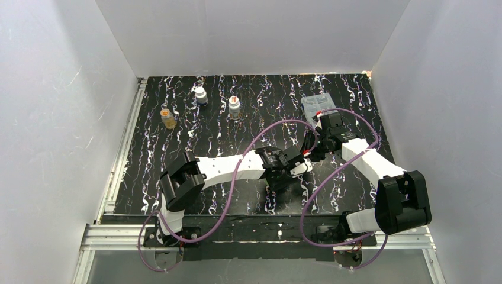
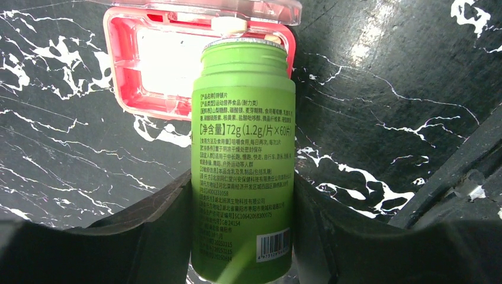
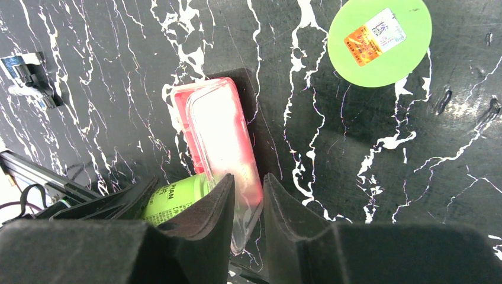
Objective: Sort the pills into containers
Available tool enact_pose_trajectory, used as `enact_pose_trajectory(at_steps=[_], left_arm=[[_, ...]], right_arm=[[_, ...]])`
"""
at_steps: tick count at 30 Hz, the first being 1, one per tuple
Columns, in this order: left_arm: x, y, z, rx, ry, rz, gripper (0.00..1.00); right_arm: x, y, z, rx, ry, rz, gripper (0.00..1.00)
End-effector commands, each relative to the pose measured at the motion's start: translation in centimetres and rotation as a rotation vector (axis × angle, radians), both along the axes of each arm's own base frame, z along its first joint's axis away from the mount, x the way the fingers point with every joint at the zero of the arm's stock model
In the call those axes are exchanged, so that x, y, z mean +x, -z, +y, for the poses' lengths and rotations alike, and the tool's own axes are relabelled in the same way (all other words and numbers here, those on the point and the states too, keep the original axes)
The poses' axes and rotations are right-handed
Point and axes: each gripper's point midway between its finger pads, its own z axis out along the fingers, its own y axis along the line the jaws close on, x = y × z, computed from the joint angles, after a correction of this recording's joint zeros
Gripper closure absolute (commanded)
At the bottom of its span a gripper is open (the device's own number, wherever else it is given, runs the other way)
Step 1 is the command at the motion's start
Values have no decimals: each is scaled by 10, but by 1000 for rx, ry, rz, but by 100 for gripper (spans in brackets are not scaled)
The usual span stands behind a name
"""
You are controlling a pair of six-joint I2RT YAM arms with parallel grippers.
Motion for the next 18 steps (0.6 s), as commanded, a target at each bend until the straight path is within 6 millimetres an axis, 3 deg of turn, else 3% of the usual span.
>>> enact_pose_trajectory(at_steps=[1, 18], left_arm=[[1, -10, 5, 16, 18, -51, 100], [8, -14, 9, -102, -96, -60, 100]], right_arm=[[8, -6, 0, 8, -5, -40, 69], [9, -9, 1, 11, -8, -48, 69]])
